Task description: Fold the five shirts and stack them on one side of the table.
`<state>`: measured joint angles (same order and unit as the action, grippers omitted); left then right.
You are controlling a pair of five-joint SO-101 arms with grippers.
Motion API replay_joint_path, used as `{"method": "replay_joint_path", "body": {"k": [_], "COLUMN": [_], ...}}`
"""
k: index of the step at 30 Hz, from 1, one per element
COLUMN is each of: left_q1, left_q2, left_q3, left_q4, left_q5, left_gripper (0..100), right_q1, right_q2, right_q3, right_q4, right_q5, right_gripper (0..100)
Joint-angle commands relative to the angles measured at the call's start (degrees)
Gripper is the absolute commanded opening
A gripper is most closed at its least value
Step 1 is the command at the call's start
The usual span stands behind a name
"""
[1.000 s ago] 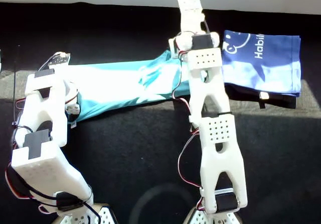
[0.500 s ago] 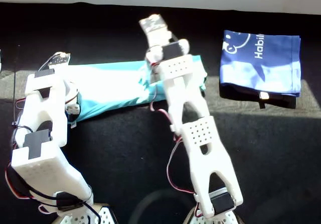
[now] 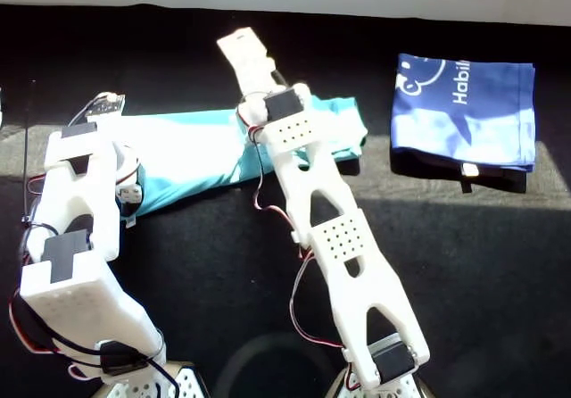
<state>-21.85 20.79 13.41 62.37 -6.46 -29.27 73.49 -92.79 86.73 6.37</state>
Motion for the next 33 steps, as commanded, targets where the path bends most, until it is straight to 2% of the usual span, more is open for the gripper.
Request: {"method": "replay_joint_path", "body": {"k": [1, 6, 13, 18, 21, 24, 30, 33], "left_q1": [0.57, 0.57, 0.57, 0.57, 0.57, 0.57, 0.57, 0.57], "left_q2": [0.22, 0.22, 0.22, 0.22, 0.22, 0.22, -0.4, -1.19], "left_q3": [0.04, 0.04, 0.04, 0.04, 0.04, 0.04, -0.4, -1.54], "left_q4": [-2.29, -2.29, -2.29, -2.29, -2.29, -2.29, -1.93, -0.26], "left_q5": [0.35, 0.35, 0.35, 0.35, 0.35, 0.35, 0.35, 0.35], "left_gripper": [1, 1, 1, 1, 1, 1, 1, 1], "right_q1": [2.95, 9.63, 16.66, 20.62, 22.81, 23.34, 21.23, 19.21], "right_q2": [-2.33, -4.7, -4.88, -4.35, -4.35, -4.97, -6.81, -11.47], "right_q3": [-8.22, -7.52, -0.84, 5.85, 6.99, 4.7, -9.1, -7.08], "right_q4": [5.41, 14.46, 14.37, 14.29, 14.11, 14.2, 14.46, 14.11], "right_q5": [0.44, 0.53, 0.62, 7.21, 8.18, 8.18, 8.0, 7.91], "right_gripper": [1.2, 1.2, 1.1, 1.1, 1.0, 0.7, 0.7, 0.7]}}
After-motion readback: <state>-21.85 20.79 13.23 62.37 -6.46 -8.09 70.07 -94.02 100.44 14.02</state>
